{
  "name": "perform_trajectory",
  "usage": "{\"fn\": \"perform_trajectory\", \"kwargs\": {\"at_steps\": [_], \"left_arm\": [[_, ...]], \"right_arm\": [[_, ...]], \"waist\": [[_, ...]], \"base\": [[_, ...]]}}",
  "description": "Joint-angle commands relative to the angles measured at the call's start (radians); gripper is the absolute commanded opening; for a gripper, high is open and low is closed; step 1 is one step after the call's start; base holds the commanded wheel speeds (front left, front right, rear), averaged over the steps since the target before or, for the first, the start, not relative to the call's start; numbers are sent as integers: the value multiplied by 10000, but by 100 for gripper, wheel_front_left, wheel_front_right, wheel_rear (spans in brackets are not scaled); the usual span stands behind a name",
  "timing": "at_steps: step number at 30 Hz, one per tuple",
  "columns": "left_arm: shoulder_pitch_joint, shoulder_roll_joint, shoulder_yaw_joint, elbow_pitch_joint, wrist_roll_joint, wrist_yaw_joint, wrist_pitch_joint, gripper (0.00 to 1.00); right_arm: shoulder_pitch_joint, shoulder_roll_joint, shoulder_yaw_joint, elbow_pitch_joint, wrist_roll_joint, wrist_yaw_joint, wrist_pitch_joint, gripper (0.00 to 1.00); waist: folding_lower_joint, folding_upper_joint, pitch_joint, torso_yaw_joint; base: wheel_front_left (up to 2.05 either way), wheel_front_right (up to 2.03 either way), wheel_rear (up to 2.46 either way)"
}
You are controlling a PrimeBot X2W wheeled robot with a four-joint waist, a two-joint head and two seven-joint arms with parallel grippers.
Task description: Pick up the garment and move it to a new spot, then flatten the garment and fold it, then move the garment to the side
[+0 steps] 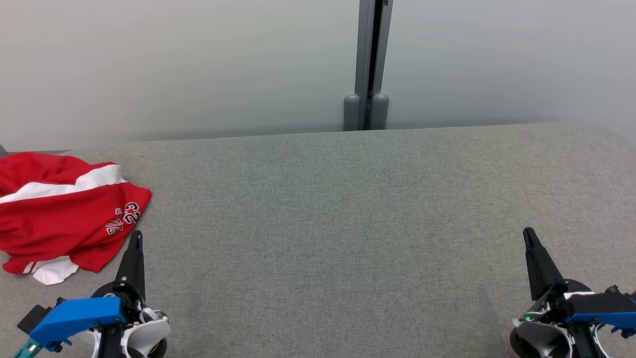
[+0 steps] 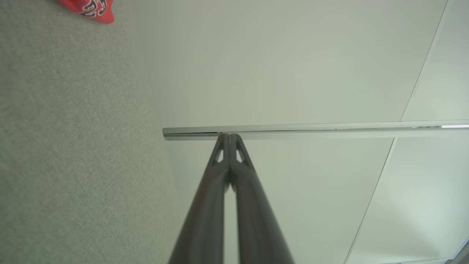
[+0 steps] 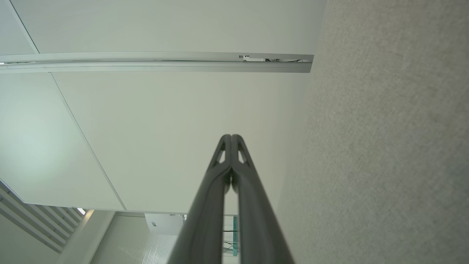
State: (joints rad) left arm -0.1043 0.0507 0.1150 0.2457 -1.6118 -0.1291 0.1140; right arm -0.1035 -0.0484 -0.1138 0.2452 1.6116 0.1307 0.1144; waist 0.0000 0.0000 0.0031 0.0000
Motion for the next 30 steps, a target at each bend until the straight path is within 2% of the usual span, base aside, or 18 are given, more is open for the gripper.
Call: {"fn": "perform_trajectory", "kwargs": {"at_steps": [1,30], "left_arm": [[-99,-18,9,-43,-24,-44,27,0],[-99,-18,8,-43,-24,-45,27,0]], "right_arm": [[-104,-37,-15,-33,28,0,20,0],[-104,-37,-15,-33,28,0,20,0]], "waist": [[0,0,0,0],[0,0,0,0]], "base": [[0,0,0],[0,0,0]]}}
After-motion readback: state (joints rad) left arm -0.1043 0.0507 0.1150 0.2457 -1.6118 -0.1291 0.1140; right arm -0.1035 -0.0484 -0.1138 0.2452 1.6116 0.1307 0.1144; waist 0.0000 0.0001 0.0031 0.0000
